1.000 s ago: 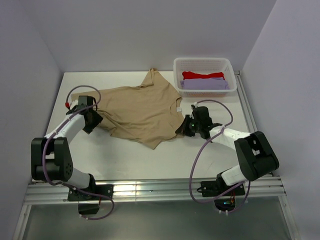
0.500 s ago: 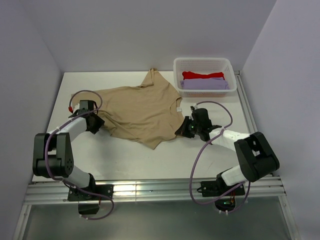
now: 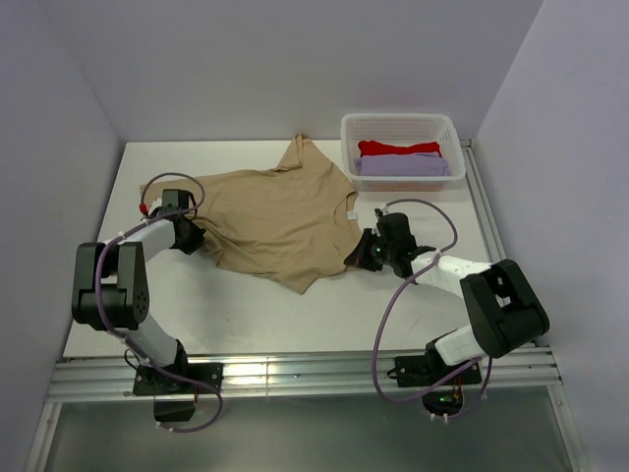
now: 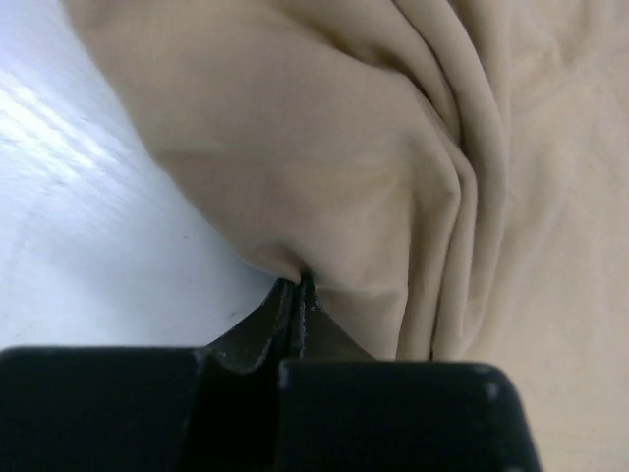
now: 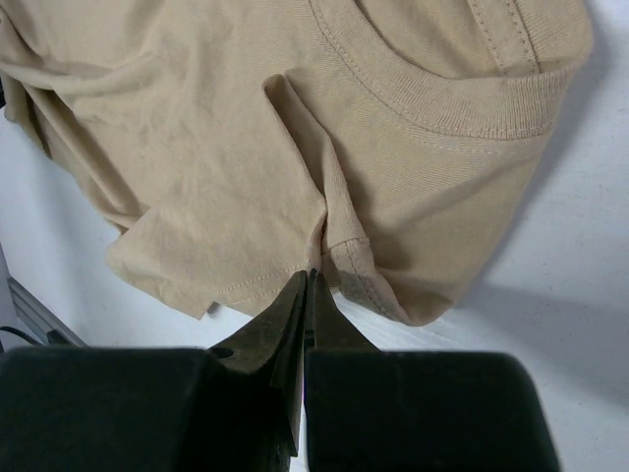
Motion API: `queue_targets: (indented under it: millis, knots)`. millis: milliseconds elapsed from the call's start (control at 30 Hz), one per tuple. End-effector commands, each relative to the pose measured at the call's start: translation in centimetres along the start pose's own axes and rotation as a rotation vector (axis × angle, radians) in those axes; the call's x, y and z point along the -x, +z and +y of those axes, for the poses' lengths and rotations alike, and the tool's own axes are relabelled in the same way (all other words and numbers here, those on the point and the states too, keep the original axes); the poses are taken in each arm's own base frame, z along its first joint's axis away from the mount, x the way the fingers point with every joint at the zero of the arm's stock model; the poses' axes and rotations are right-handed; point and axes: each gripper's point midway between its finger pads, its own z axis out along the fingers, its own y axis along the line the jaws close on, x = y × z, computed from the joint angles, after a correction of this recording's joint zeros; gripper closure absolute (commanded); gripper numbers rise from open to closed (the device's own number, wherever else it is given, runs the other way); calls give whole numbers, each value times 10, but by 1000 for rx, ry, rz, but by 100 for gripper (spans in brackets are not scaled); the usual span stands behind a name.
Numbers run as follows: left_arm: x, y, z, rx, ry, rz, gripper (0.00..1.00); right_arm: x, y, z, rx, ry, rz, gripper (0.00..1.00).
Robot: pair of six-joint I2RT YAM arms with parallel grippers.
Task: Roll the t-shirts
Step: Flatten the tshirt
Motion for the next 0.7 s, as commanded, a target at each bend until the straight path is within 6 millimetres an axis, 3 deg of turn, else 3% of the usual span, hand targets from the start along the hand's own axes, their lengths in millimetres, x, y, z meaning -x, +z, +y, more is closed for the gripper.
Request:
queue_targets:
  millis: [0, 133, 233, 367, 467, 500, 600, 667]
  knots:
    - [17, -6, 18, 144, 40, -71, 100, 9, -2, 8, 17, -27, -38, 100]
    - [15, -35, 47, 323, 99, -84, 100, 9, -1, 7, 16, -26, -35, 100]
    - [16, -57, 51, 351, 117, -114, 100, 8, 0, 8, 20, -22, -30, 100]
    - [14, -95, 46, 433, 205, -153, 100, 5, 2, 9, 24, -22, -15, 100]
    - [26, -113, 37, 486, 246, -216, 100, 4, 2, 9, 22, -22, -9, 100]
    - [25, -119, 42, 528, 276, -207, 100, 2, 3, 9, 22, -25, -6, 100]
    - [31, -124, 34, 589, 337, -222, 100, 4, 3, 9, 20, -27, -10, 100]
    - [36, -115, 20, 606, 384, -234, 100, 3, 3, 9, 21, -26, -7, 100]
